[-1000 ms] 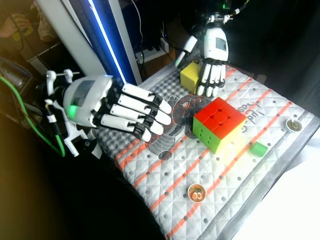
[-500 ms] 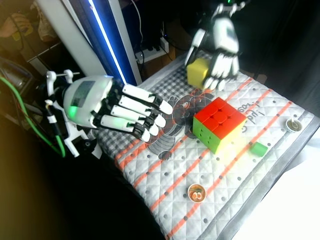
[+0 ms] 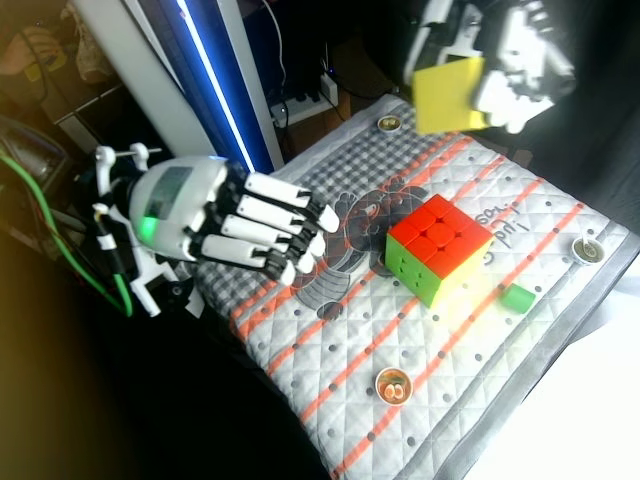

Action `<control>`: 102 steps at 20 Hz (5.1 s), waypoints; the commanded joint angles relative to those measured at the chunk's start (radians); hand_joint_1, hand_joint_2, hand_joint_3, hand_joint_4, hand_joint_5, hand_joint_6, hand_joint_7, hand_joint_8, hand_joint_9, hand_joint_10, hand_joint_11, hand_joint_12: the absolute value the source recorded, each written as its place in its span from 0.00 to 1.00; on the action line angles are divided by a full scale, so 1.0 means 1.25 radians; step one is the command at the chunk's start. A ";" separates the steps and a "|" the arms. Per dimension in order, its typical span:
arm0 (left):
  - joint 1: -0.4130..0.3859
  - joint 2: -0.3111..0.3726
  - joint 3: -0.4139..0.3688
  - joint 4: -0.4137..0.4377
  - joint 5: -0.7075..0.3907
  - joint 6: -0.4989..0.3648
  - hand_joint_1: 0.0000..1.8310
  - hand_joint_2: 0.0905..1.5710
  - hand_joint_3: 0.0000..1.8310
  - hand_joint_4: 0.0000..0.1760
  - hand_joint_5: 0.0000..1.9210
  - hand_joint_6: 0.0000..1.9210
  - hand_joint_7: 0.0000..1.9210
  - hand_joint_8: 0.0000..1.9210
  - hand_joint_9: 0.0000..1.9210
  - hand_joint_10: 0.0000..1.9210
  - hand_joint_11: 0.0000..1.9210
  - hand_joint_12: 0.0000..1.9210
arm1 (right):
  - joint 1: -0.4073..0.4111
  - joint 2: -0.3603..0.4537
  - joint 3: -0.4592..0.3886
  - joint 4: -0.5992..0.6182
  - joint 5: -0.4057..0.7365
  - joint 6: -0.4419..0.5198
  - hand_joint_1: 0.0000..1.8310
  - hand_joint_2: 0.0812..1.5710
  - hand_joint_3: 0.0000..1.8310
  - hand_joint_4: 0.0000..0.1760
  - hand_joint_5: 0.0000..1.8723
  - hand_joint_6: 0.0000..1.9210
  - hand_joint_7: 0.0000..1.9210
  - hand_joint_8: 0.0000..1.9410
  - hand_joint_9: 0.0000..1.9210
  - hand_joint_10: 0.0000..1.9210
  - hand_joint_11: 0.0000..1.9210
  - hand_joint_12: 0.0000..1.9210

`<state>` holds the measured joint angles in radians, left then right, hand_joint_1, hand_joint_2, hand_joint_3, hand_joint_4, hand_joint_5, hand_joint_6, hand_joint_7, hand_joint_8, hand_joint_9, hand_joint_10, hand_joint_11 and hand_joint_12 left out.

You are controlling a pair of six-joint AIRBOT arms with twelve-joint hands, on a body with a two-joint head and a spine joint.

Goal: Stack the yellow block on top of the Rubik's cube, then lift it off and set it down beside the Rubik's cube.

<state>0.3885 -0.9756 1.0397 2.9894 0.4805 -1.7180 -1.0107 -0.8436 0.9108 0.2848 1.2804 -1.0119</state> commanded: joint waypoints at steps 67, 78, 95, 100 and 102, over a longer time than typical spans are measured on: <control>0.169 0.070 -0.042 -0.196 0.401 0.022 0.21 0.80 0.00 0.26 0.17 0.01 0.13 0.01 0.00 0.41 0.00 0.87 | 0.354 -0.153 0.190 -0.111 -0.275 0.006 0.27 0.49 0.00 0.00 0.01 0.00 0.01 0.00 0.01 0.01 0.00 0.18; 0.187 0.073 -0.055 -0.213 0.437 0.022 0.31 0.83 0.00 0.04 0.23 0.05 0.17 0.03 0.00 0.56 0.00 0.96 | 0.417 -0.264 0.302 -0.127 -0.472 0.006 0.25 0.43 0.00 0.00 0.02 0.01 0.01 0.00 0.00 0.00 0.00 0.00; 0.213 0.081 -0.072 -0.232 0.477 0.022 0.52 0.85 0.00 0.00 0.11 0.27 0.04 0.28 0.00 0.47 0.00 0.90 | 0.442 -0.303 0.334 -0.144 -0.544 0.006 0.65 0.82 0.00 0.00 0.31 0.71 0.39 0.85 0.31 0.93 0.29 1.00; 0.220 0.082 -0.073 -0.240 0.478 0.022 0.51 0.85 0.00 0.00 0.13 0.23 0.07 0.26 0.00 0.52 0.00 0.93 | 0.448 -0.303 0.319 -0.144 -0.515 0.006 0.63 0.84 0.00 0.00 0.24 0.80 0.37 0.85 0.31 0.90 0.27 1.00; 0.224 0.082 -0.074 -0.243 0.480 0.022 0.49 0.84 0.00 0.00 0.14 0.21 0.07 0.25 0.00 0.49 0.00 0.90 | 0.454 -0.302 0.302 -0.144 -0.486 0.006 0.63 0.84 0.00 0.00 0.28 0.75 0.36 0.87 0.26 0.94 0.22 1.00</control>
<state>0.6785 -0.8803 0.9455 2.6541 0.9573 -1.6821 -0.4614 -1.2102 1.2655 0.1066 0.5499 -1.0042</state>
